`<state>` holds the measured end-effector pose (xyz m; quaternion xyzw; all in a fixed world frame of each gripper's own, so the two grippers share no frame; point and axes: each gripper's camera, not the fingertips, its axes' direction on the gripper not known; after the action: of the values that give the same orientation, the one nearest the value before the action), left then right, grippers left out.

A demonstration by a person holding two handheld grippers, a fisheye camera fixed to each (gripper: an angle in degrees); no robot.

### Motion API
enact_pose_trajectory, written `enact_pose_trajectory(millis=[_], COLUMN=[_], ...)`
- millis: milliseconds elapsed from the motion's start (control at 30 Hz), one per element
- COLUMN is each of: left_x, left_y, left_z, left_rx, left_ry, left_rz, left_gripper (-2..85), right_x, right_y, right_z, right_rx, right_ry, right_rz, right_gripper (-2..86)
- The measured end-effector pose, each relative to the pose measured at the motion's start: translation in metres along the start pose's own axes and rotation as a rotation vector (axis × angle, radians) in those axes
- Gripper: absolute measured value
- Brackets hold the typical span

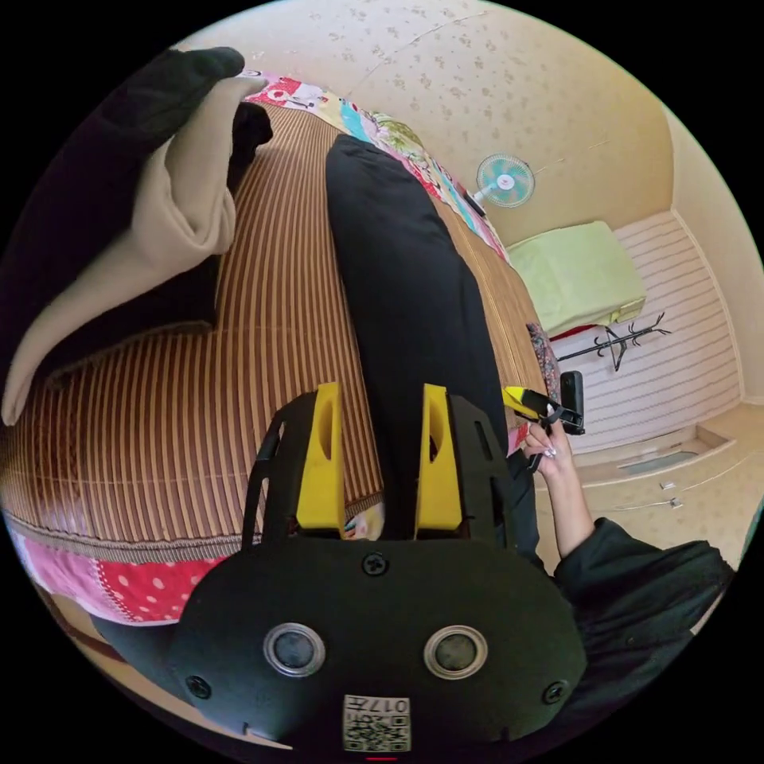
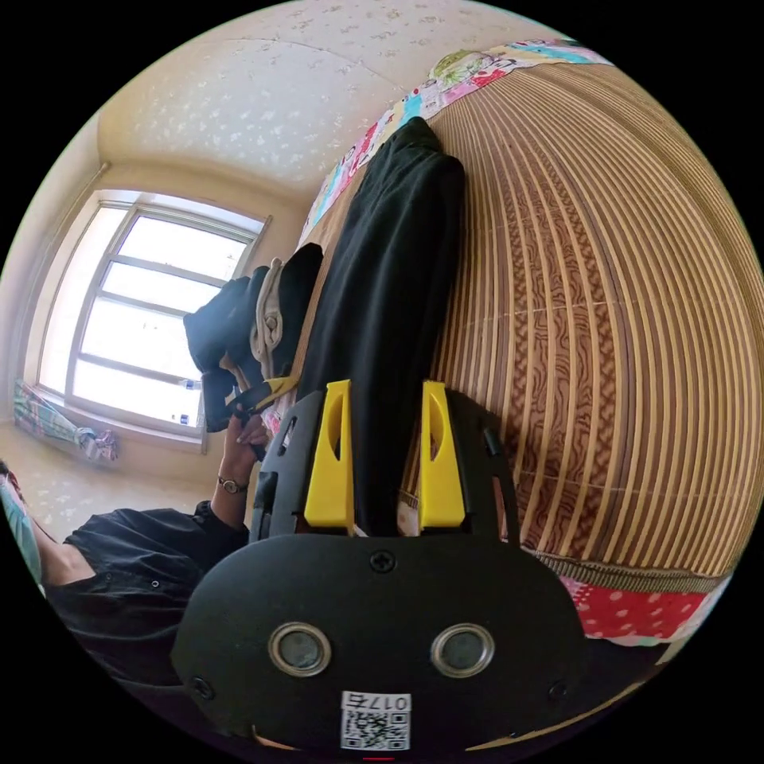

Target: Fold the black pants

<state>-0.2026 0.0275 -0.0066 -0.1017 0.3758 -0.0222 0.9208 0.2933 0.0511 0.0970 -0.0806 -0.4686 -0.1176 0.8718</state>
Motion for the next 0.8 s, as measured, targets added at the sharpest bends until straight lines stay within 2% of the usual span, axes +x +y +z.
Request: enact_pose_trajectory(millis=[167, 233, 333, 367, 433, 500, 567, 700, 800], left_x=[-0.003, -0.008, -0.022, -0.028, -0.028, -0.01, 0.004, 0.088, 0.157], left_y=[0.014, 0.01, 0.007, 0.009, 0.018, 0.044, 0.057, 0.066, 0.067], left_z=[0.006, 0.008, 0.005, -0.003, -0.028, -0.072, -0.106, -0.202, -0.275], left_rx=[0.033, 0.022, -0.023, -0.028, 0.038, 0.15, 0.209, 0.424, 0.583], left_ry=[-0.061, -0.048, 0.016, 0.093, 0.306, 0.506, 0.651, 0.795, 0.825], left_rz=[-0.043, -0.069, -0.106, -0.11, 0.007, 0.262, 0.36, 0.654, 0.871], left_gripper=[10.0, 8.0, 5.9, 4.8, 3.8, 3.5, 3.4, 3.5, 3.6], right_x=[0.013, 0.033, 0.044, 0.043, 0.036, 0.024, -0.002, -0.123, -0.216], right_y=[0.01, 0.004, 0.004, 0.007, 0.03, 0.051, 0.073, 0.104, 0.118], right_z=[0.001, 0.006, 0.012, 0.009, -0.018, -0.043, -0.075, -0.167, -0.23], right_rx=[-0.001, -0.006, -0.031, -0.019, 0.076, 0.129, 0.185, 0.328, 0.425], right_ry=[0.034, -0.048, -0.094, -0.11, -0.262, -0.411, -0.507, -0.398, -0.354], right_rz=[-0.006, 0.03, 0.064, 0.054, 0.008, -0.058, -0.17, -0.489, -0.735], right_gripper=[13.3, 10.6, 7.0, 6.3, 4.2, 3.4, 2.9, 2.1, 1.8])
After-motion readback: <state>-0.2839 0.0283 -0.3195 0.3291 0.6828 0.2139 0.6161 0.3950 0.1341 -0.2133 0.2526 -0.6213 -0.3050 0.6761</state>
